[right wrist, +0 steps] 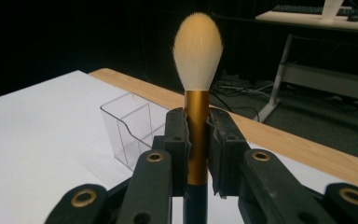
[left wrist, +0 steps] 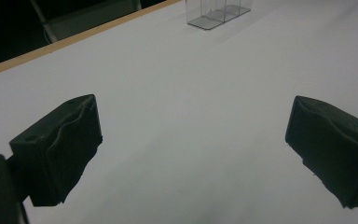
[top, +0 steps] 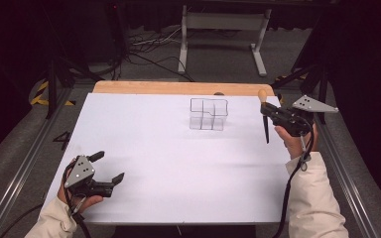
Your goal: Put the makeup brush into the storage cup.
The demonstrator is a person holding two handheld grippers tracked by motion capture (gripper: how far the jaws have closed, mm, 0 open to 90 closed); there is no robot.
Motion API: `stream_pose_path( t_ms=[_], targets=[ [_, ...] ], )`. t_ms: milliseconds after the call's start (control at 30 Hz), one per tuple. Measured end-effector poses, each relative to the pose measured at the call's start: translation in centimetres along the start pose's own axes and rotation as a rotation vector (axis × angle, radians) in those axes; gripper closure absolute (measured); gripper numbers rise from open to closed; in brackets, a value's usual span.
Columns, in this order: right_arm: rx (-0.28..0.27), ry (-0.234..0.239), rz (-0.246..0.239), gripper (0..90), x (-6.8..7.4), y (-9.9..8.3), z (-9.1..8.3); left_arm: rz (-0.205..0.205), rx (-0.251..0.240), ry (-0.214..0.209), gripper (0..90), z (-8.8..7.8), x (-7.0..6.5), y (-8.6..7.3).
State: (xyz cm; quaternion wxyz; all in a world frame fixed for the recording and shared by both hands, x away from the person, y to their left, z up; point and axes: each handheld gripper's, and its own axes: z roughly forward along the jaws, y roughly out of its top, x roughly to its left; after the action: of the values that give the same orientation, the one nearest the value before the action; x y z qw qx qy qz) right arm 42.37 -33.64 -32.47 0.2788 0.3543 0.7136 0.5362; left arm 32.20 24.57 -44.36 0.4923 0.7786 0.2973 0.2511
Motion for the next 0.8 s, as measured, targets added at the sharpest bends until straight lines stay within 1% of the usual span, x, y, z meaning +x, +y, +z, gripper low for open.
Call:
stream_pose_path(
  t_ms=[167, 200, 233, 267, 400, 467, 500, 567, 700, 800],
  targets=[
    [-0.056, 0.005, -0.003, 79.4, 0.8, 0.4, 0.9, -0.001, -0.006, -0.002, 4.2, 0.0, 0.1, 0.0],
    [-0.068, 0.012, -0.004, 79.4, 0.9, 0.5, 1.1, -0.001, -0.006, -0.002, 4.2, 0.0, 0.1, 0.0],
    [-0.068, 0.012, -0.004, 79.4, 0.9, 0.5, 1.1, -0.003, -0.006, -0.003, 4.2, -0.1, 0.0, 0.0],
    [-0.1, 0.021, 0.003, 79.4, 1.2, 0.6, 1.6, -0.005, -0.009, -0.006, 4.1, -0.1, 0.0, 0.0],
    [-0.163, 0.041, 0.009, 79.4, 1.6, 1.1, 2.5, -0.006, -0.011, -0.009, 4.0, -0.2, 0.1, 0.0],
    [-0.188, 0.048, 0.003, 79.4, 2.0, 1.5, 3.1, -0.003, -0.014, -0.008, 4.0, -0.2, 0.1, 0.0],
    [-0.188, 0.048, 0.003, 79.4, 2.0, 1.5, 3.1, -0.003, -0.014, -0.008, 4.0, -0.2, 0.1, 0.0],
    [-0.206, 0.053, -0.013, 79.4, 2.6, 1.9, 3.9, -0.007, -0.014, -0.013, 4.0, -0.3, 0.1, 0.0],
    [-0.225, 0.071, -0.006, 79.4, 3.2, 2.4, 5.5, -0.007, -0.017, -0.015, 4.0, -0.3, 0.1, 0.0],
    [-0.231, 0.073, -0.009, 79.4, 3.5, 2.6, 6.5, -0.01, -0.022, -0.017, 4.0, -0.4, 0.1, 0.0]
  ],
)
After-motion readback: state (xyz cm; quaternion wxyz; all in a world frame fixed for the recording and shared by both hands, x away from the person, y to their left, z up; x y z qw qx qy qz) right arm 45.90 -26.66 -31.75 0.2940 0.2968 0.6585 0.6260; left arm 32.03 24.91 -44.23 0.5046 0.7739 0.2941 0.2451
